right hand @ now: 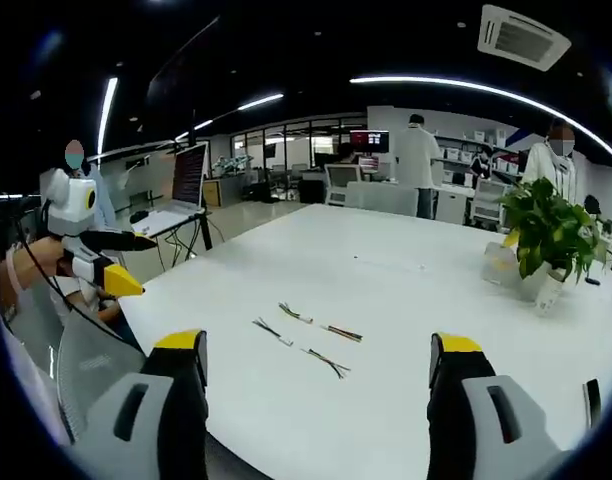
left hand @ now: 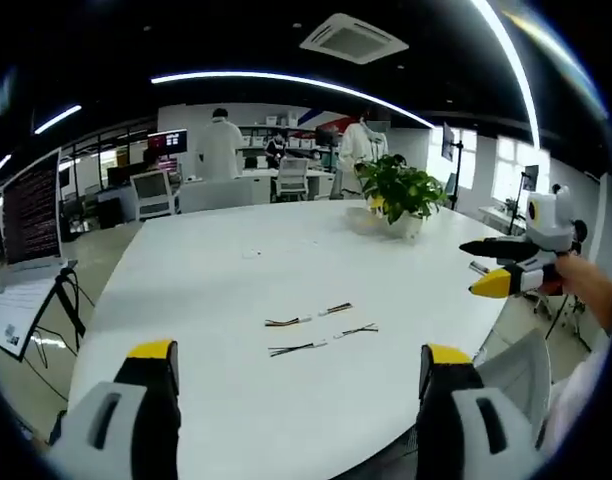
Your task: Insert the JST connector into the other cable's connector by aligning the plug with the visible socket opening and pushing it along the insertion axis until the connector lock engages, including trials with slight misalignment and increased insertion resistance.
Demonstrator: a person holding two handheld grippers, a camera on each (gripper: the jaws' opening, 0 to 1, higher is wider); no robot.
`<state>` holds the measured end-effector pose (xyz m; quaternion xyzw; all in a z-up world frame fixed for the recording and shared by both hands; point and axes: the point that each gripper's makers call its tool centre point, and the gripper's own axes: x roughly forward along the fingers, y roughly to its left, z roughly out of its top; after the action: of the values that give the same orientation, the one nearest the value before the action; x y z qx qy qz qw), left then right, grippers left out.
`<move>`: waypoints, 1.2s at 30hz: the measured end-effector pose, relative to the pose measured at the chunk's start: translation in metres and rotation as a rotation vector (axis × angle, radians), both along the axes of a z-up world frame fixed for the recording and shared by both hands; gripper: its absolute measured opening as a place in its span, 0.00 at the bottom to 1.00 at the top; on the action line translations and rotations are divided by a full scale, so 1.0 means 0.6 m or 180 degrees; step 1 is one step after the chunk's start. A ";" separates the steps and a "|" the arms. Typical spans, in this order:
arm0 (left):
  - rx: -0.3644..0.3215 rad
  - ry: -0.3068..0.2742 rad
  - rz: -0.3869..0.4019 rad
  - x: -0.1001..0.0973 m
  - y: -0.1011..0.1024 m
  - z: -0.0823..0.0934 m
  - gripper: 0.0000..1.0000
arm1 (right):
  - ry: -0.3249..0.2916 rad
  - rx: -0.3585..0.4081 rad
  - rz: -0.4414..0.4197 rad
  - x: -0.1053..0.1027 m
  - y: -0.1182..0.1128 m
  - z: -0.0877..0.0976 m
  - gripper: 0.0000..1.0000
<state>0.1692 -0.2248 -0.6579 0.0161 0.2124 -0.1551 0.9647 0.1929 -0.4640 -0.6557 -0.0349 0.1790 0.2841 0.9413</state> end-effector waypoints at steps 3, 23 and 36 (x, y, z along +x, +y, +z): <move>0.0019 -0.0001 -0.0010 0.001 0.000 0.002 0.99 | 0.0049 0.0002 0.0002 -0.002 -0.001 -0.008 0.90; 0.0080 0.0153 -0.0019 0.007 -0.001 -0.022 0.99 | 0.0147 0.0029 0.0035 0.005 -0.001 -0.019 0.88; 0.0126 0.0118 -0.0068 0.011 0.000 -0.015 0.99 | 0.0152 0.0007 0.0036 0.004 0.003 -0.016 0.87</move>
<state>0.1755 -0.2247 -0.6667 0.0346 0.2330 -0.1615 0.9583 0.1952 -0.4619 -0.6653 -0.0282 0.2010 0.2904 0.9351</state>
